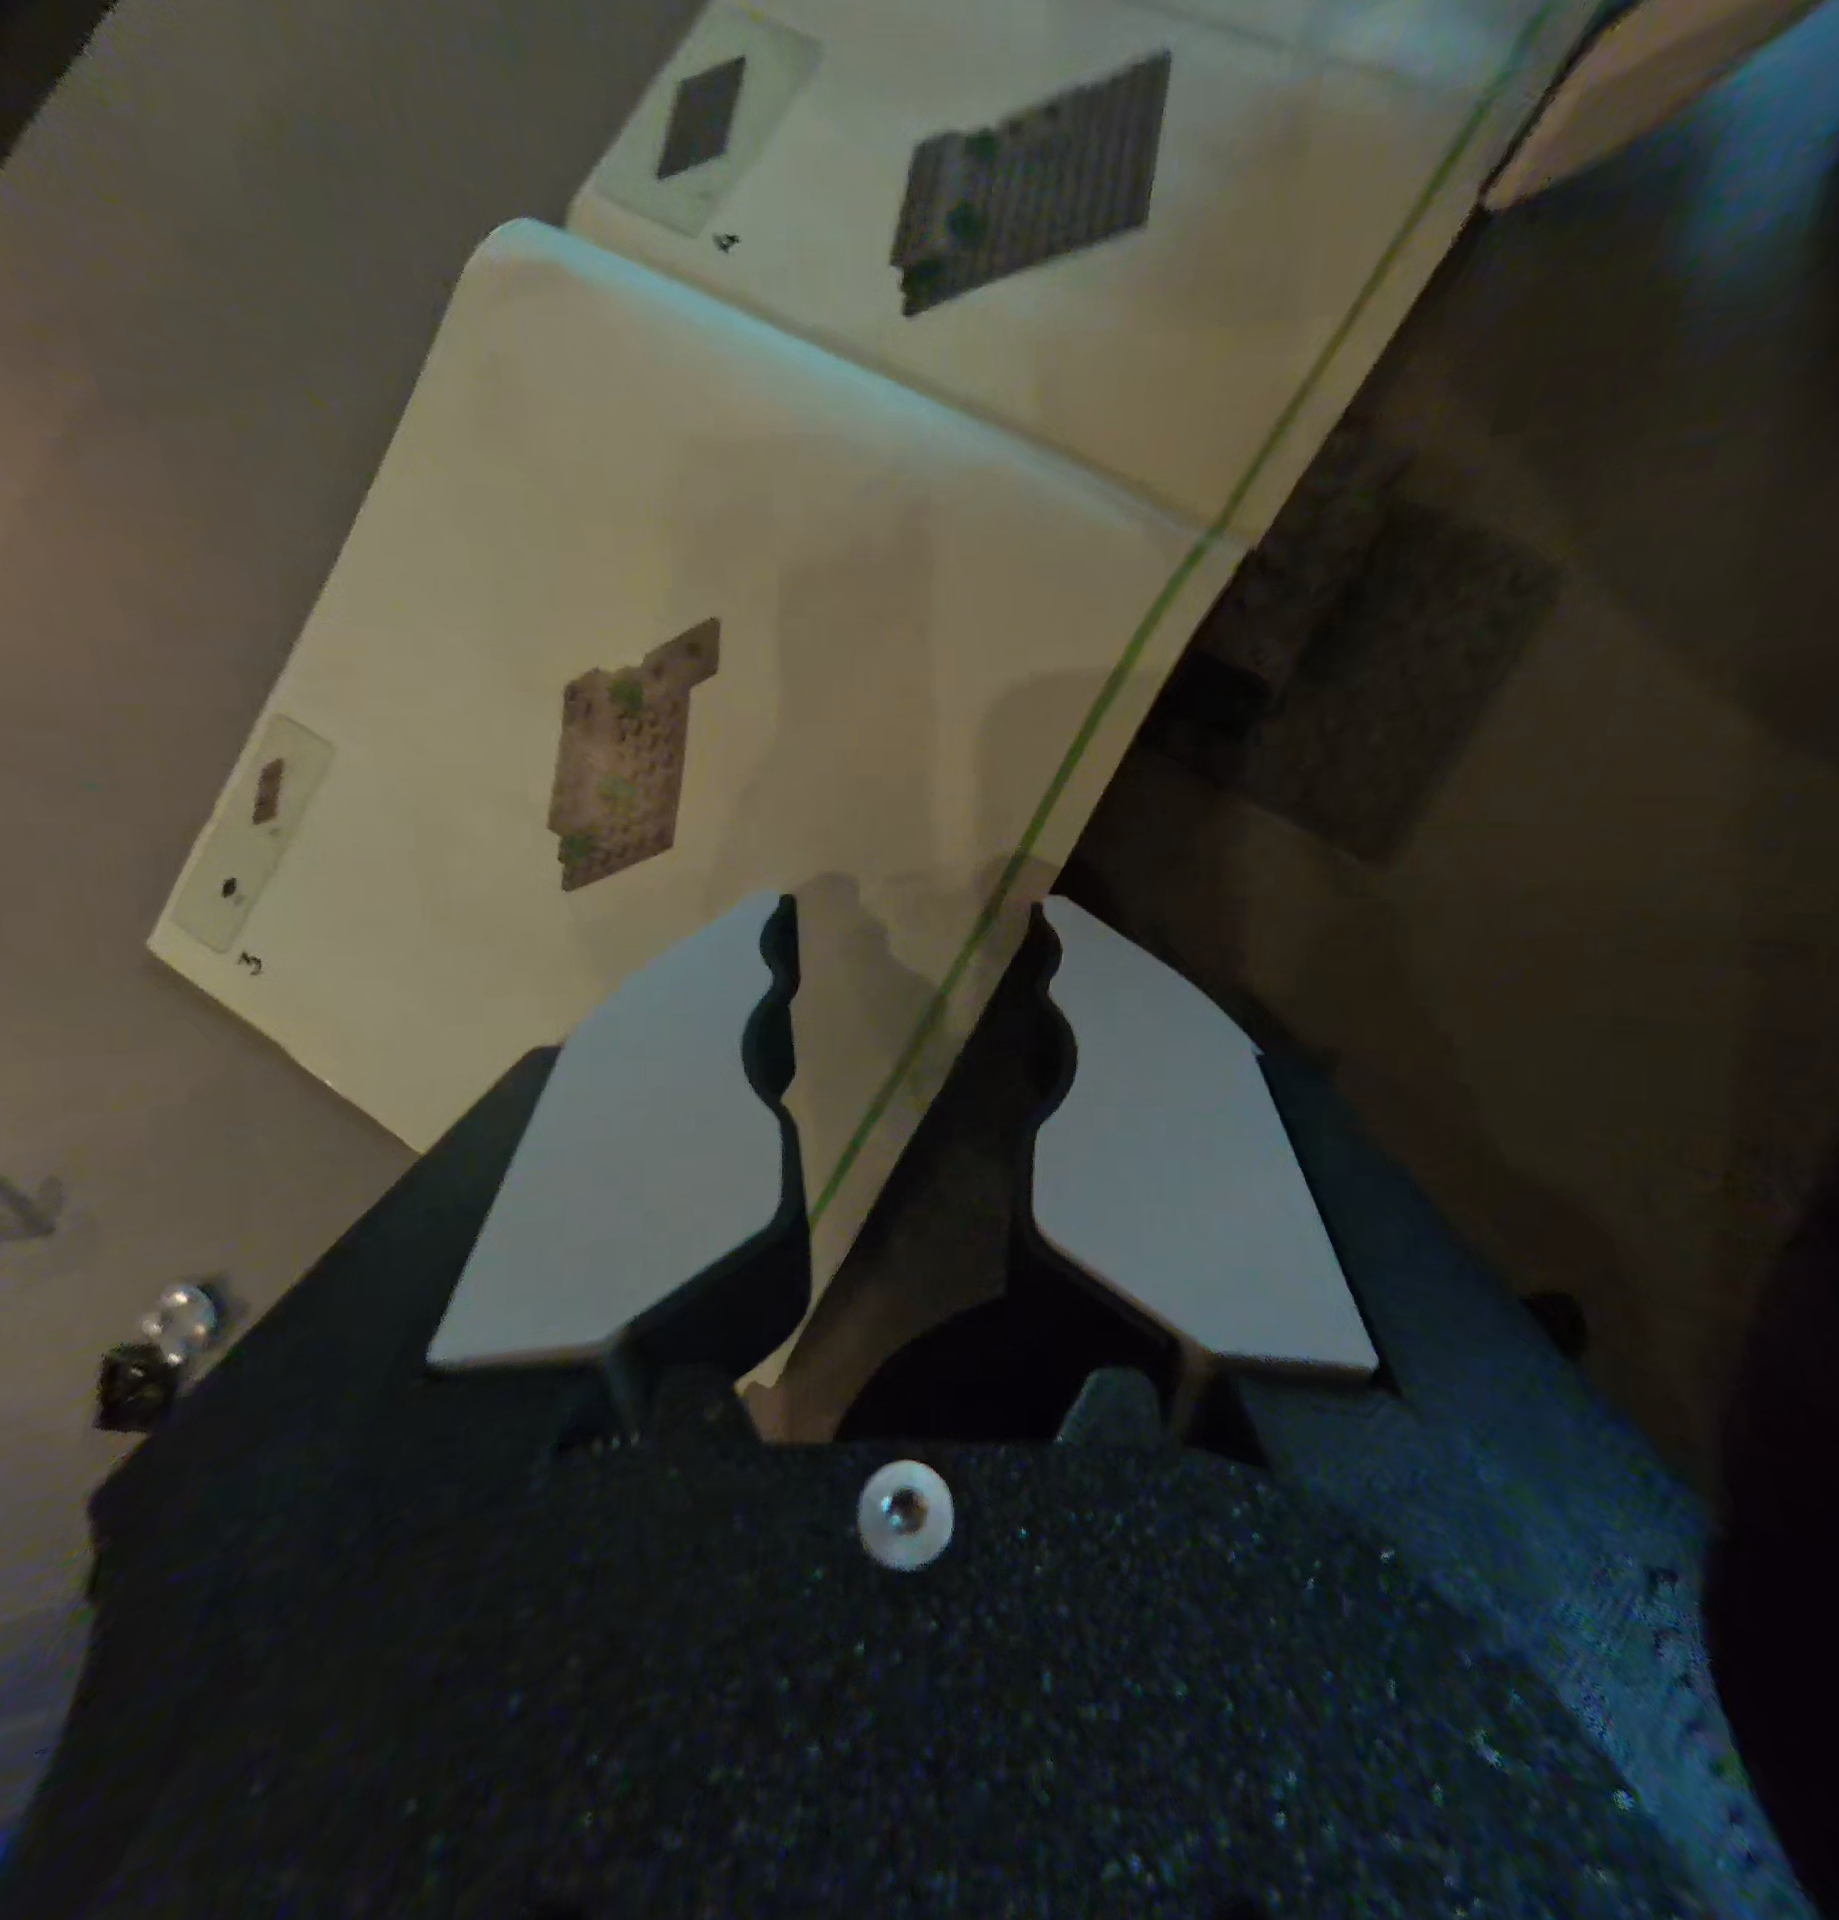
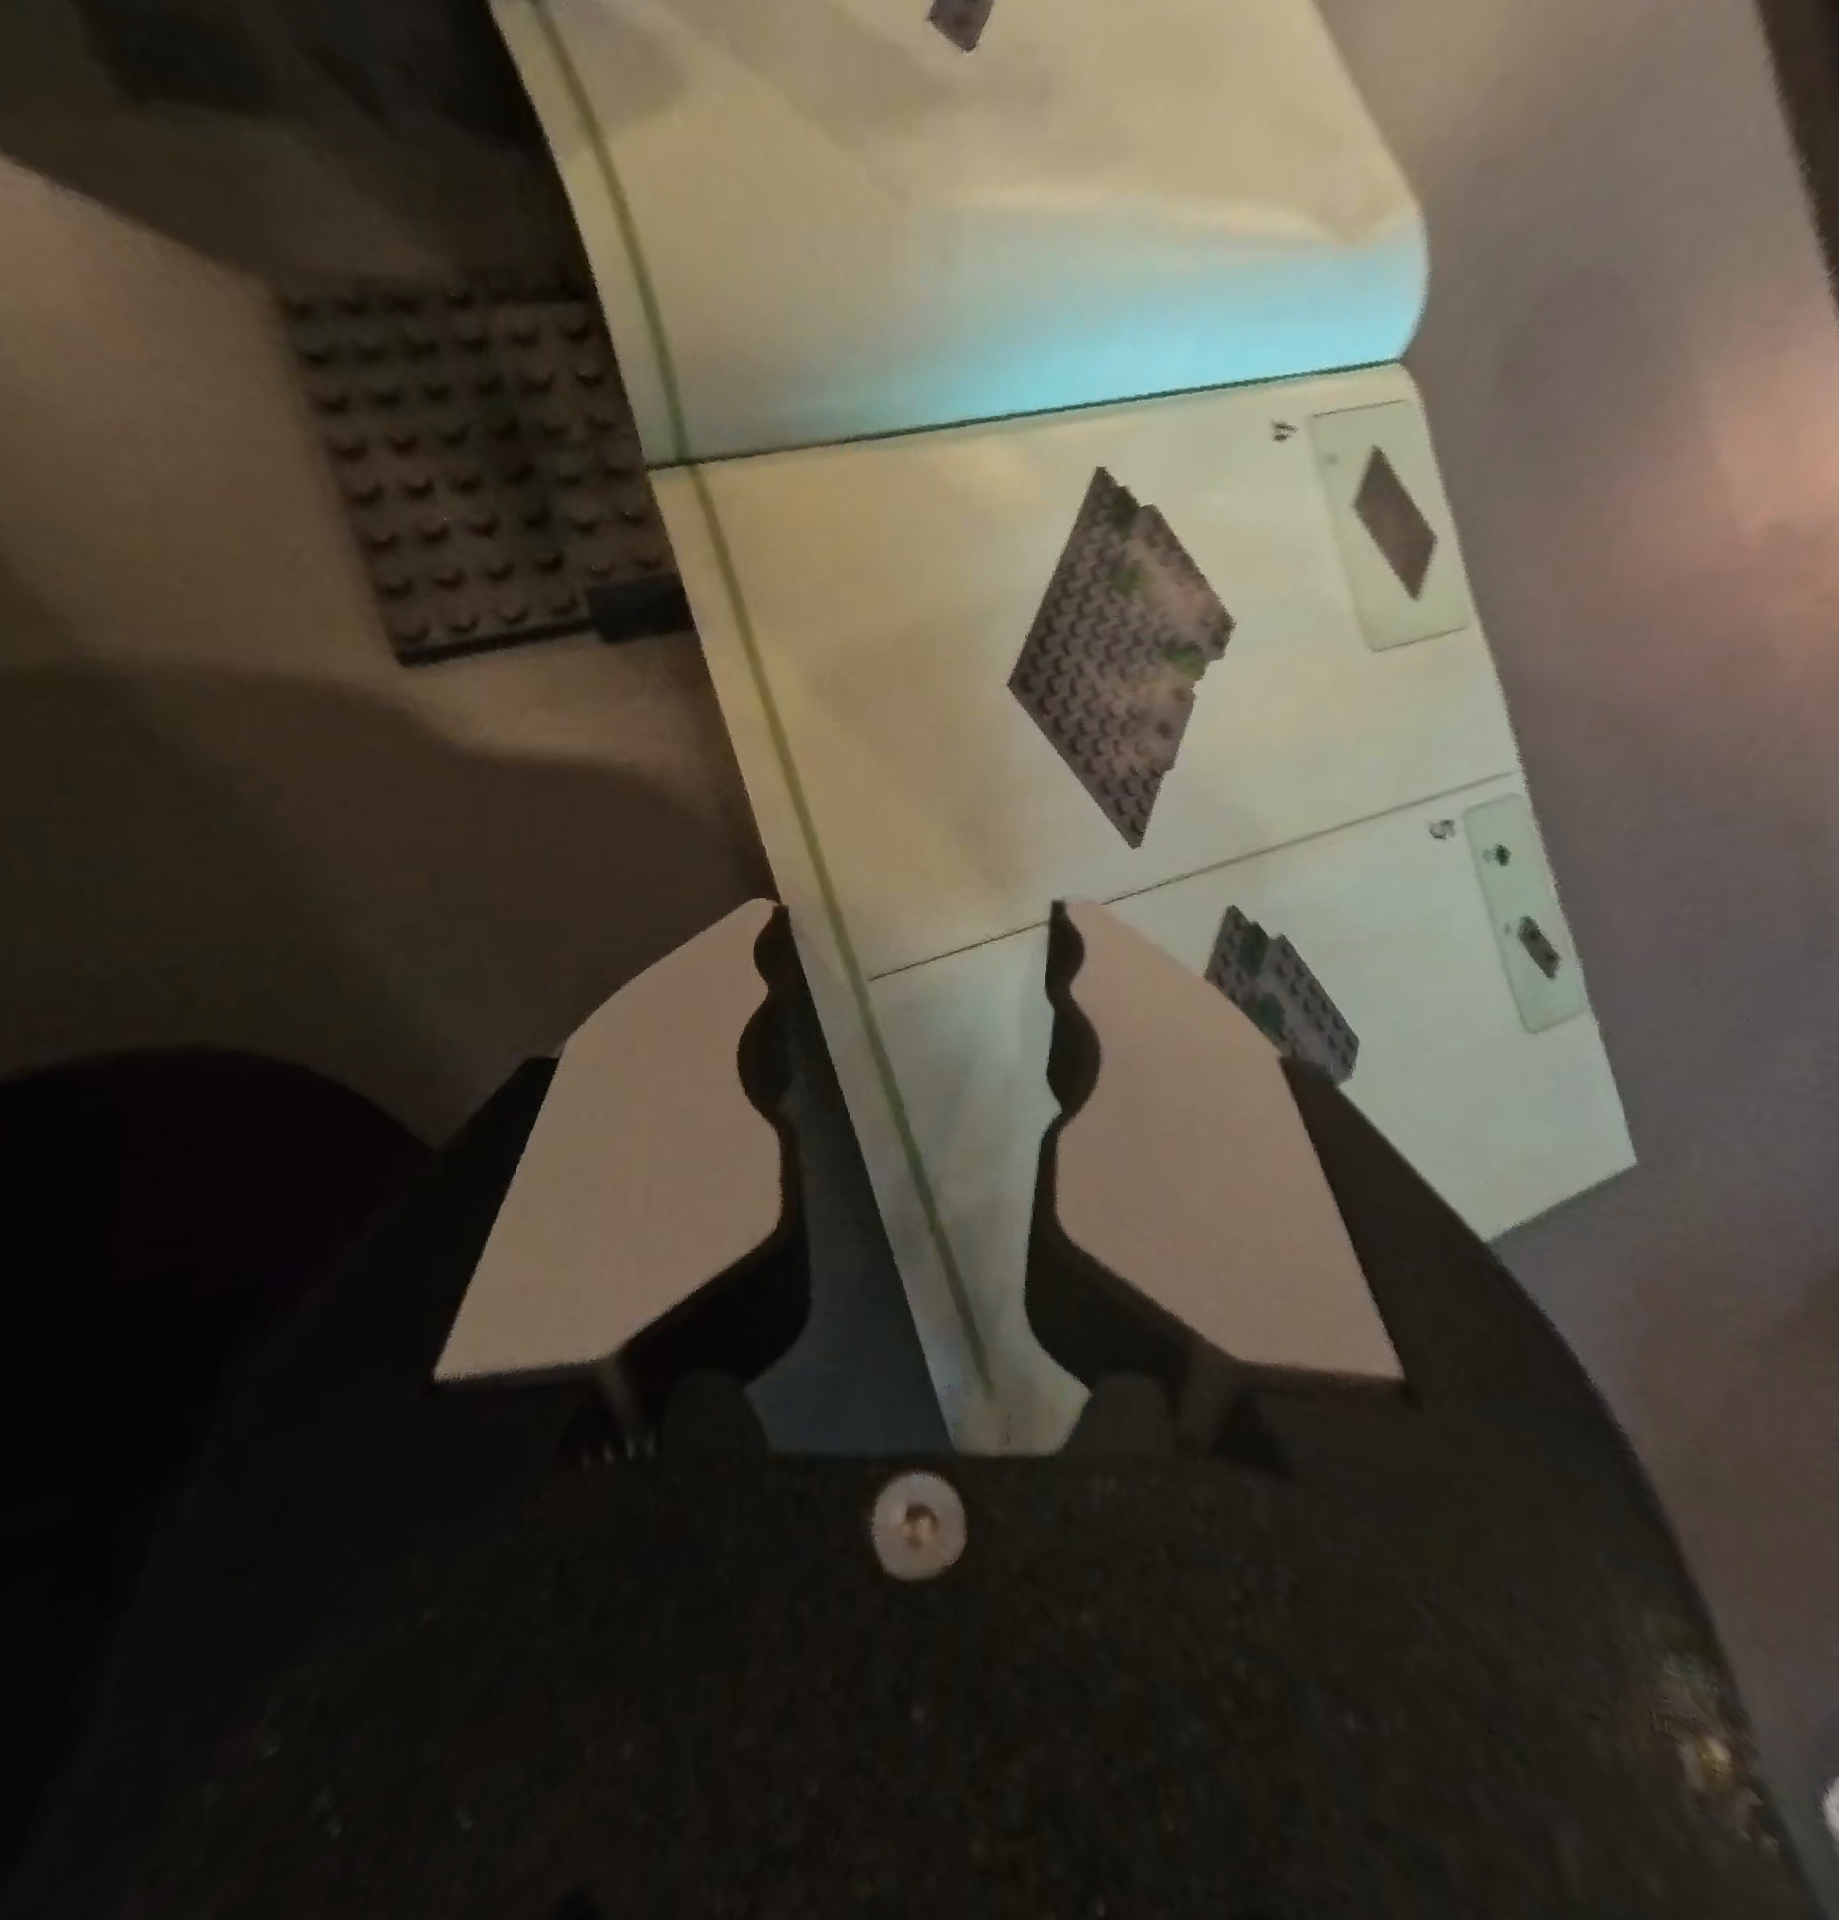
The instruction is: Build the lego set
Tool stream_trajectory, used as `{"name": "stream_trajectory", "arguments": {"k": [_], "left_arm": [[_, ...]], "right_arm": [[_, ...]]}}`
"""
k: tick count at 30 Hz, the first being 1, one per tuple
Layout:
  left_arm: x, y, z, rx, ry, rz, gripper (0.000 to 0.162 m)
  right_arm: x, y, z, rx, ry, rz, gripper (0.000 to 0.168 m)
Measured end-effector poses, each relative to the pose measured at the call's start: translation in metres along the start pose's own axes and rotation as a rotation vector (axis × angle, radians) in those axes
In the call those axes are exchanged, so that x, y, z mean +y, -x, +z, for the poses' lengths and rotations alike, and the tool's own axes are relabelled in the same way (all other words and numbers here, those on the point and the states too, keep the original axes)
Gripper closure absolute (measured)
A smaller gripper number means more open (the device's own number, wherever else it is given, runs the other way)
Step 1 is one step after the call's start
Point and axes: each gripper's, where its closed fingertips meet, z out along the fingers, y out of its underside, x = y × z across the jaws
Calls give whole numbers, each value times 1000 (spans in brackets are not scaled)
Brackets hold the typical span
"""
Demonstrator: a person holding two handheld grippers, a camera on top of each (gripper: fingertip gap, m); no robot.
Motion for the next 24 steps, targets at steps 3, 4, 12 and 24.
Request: {"name": "stream_trajectory", "arguments": {"k": [3,4,12,24], "left_arm": [[2,0,3,-14,16,39,123],[4,2,5,-26,24,47,127],[3,25,18,-68,41,49,146],[-13,74,42,-82,49,-15,148]], "right_arm": [[0,2,3,-37,8,3,123],[0,2,3,-50,5,13,124],[0,-19,11,-49,-8,25,138],[-6,-70,32,-32,-41,29,142]]}}
